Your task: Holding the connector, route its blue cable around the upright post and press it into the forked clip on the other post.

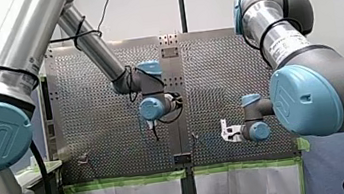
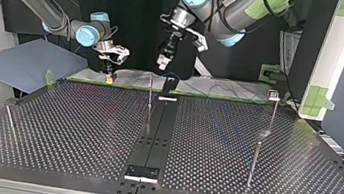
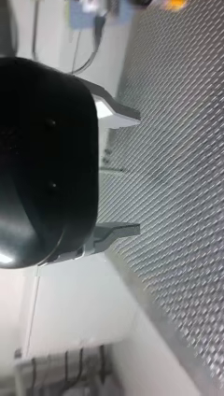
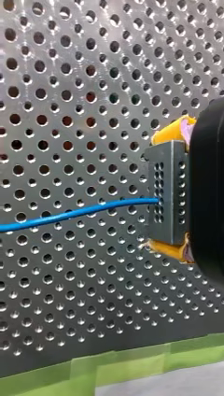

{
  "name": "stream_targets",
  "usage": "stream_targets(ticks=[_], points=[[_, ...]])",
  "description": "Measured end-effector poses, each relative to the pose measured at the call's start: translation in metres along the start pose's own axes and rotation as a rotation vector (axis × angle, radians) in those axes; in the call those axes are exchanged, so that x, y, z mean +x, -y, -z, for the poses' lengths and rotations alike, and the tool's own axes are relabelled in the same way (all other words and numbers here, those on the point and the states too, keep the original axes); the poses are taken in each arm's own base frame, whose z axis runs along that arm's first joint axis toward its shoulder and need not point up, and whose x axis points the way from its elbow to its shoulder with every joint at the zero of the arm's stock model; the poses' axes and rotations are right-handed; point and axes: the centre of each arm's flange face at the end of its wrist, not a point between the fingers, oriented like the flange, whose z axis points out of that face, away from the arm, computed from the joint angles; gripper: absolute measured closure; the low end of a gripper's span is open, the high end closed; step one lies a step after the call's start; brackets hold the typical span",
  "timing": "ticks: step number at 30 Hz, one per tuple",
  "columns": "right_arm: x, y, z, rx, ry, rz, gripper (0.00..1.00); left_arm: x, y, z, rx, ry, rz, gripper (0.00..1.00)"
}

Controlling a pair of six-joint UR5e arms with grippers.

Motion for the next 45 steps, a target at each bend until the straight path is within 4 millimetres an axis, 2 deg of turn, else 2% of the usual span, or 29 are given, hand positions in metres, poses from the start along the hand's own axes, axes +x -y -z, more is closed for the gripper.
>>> stream_targets(ticks=[11, 24, 45], points=[[-0.001, 0.002, 0.000, 0.007, 0.002, -0.010, 1.00, -0.028, 0.001, 0.027, 0.045, 0.082, 0.099, 0.00], [-0.001, 0.004, -0.001, 0.020, -0.007, -0.022, 1.00, -0.059, -0.015, 0.055, 0.028, 0.180, 0.183, 0.00], [-0.001, 0.006, -0.001, 0.036, -0.003, -0.038, 1.00, -0.023, -0.101, 0.110, -0.179, 0.013, 0.049, 0.00]])
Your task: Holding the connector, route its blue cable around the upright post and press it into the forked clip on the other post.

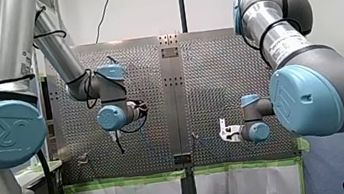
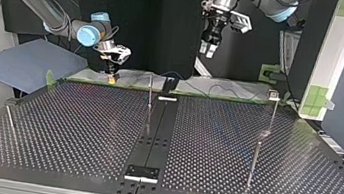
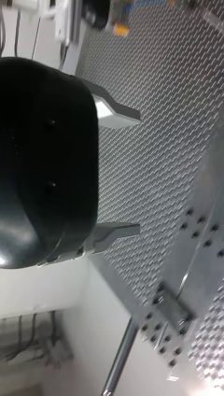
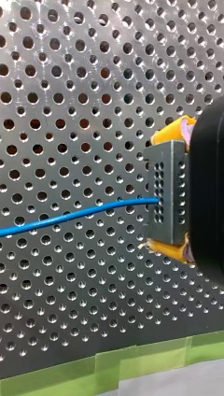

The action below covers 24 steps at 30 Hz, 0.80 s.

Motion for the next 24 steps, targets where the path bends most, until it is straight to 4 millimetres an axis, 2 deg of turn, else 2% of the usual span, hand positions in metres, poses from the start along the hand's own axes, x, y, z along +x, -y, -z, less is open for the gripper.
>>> stream_targets(ticks=[4, 7, 24], points=[[0.000, 0.000, 0.000, 0.001, -0.001, 0.000, 1.00, 0.010, -0.015, 0.011, -0.036, -0.048, -0.021, 0.00], [0.000, 0.000, 0.000, 0.001, -0.002, -0.002, 1.00, 0.015, -0.020, 0.008, -0.050, -0.061, -0.028, 0.00], [0.004, -0.001, -0.002, -0.002, -0.007, 0.005, 1.00, 0.050, -0.029, -0.001, -0.018, -0.087, -0.065, 0.00]])
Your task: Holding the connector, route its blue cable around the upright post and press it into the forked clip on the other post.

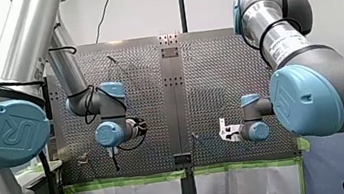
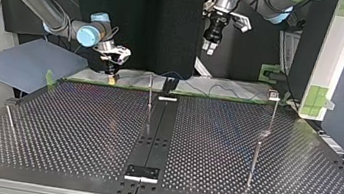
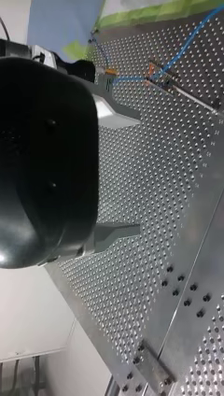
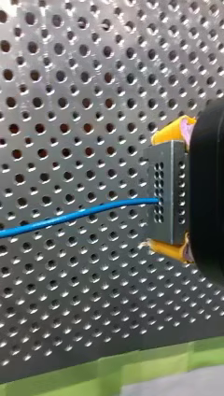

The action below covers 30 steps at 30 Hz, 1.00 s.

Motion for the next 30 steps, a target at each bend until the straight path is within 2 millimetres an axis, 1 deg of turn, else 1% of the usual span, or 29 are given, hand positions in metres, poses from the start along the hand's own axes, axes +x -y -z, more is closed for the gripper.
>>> stream_targets(ticks=[3, 9, 21, 30], points=[[0.008, -0.002, 0.000, -0.022, -0.003, 0.020, 1.00, 0.002, -0.001, 0.002, -0.003, -0.014, -0.006, 0.00], [0.034, 0.003, 0.003, -0.061, -0.005, 0.058, 1.00, 0.005, -0.001, 0.006, -0.010, -0.043, -0.028, 0.00], [0.086, 0.015, 0.010, -0.065, -0.017, 0.040, 1.00, 0.006, -0.001, 0.007, -0.009, -0.048, -0.031, 0.00], [0.130, 0.026, 0.018, -0.065, -0.054, 0.023, 1.00, 0.006, -0.001, 0.007, -0.009, -0.049, -0.030, 0.00]])
